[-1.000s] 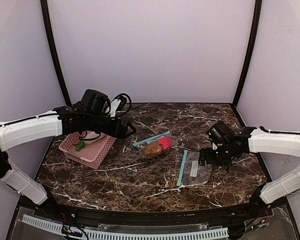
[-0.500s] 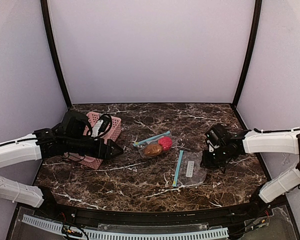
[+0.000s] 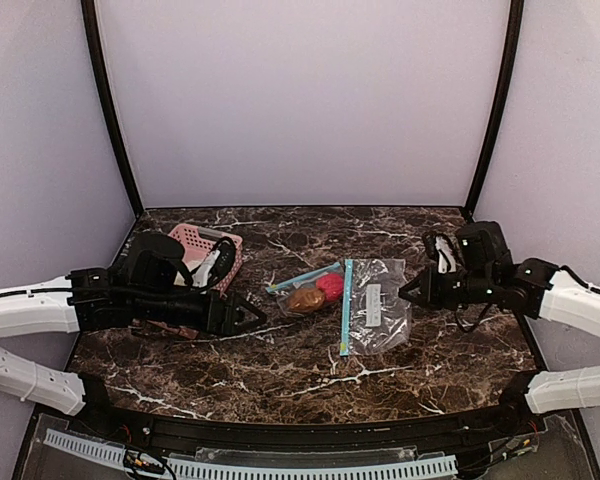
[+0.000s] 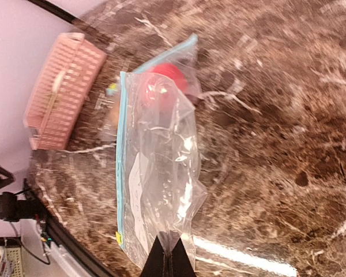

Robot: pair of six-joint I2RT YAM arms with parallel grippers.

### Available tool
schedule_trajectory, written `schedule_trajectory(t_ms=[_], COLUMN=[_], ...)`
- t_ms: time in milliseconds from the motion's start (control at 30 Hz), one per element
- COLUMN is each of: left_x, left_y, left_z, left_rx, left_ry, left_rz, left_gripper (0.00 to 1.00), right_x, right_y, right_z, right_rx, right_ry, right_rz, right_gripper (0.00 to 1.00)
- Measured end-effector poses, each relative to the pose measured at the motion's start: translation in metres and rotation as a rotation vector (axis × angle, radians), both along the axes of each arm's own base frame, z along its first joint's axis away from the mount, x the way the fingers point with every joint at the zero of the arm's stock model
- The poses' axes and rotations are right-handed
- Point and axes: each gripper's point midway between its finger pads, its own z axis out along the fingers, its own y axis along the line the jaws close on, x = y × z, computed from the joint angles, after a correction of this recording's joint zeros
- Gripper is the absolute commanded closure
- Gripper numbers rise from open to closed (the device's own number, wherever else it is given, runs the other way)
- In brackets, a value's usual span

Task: Place the food in the zip-top bag and seal the zipper
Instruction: Pick up the zipper food storage bag from the center of the board, then pass from the right arm to the left

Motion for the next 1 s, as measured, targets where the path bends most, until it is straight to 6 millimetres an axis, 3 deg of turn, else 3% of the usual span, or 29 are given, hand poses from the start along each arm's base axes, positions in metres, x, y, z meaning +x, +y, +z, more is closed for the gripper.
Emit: schedule_trajectory(t_ms=[133,267,567,667,733,1000], left_x=[-0.008,-0.013,-0.049,-0.057,-0.058,-0.058], left_y=[-0.017,-0.030,-0.067,-0.074,-0.077,-0.077], left_z=[0.021,0.033,0.045,0.041,0.038,0.030], left_rx=[-0.083,-0.156,-0.247,-0.252,-0.254,-0.253], left_ry=[-0.013,-0.003,0.022,0.044,0.057,0.086], left_rz=[-0.027,-0.060,-0.231,-0.258,-0.259,-0.244], left_gripper=[0.21,0.22,0.25,0.40,0.45,0.56], right_x=[-0.007,-0.014,-0.022,-0.021,-0.022,-0.026], right_y=[0.012,0.024,0.051,0.062,0.068,0.080], right_z=[0.054,0.079,0.092,0.098,0.102,0.113], right_rx=[0.168,0.254,0.311,0.329,0.339,0.370], right_ry=[-0.139,-0.199,-0.224,-0.234,-0.239,-0.263], right_rz=[0.064,0.129,0.230,0.256,0.273,0.323], right_gripper=[1.00,1.00,1.00,1.00,1.00,1.00])
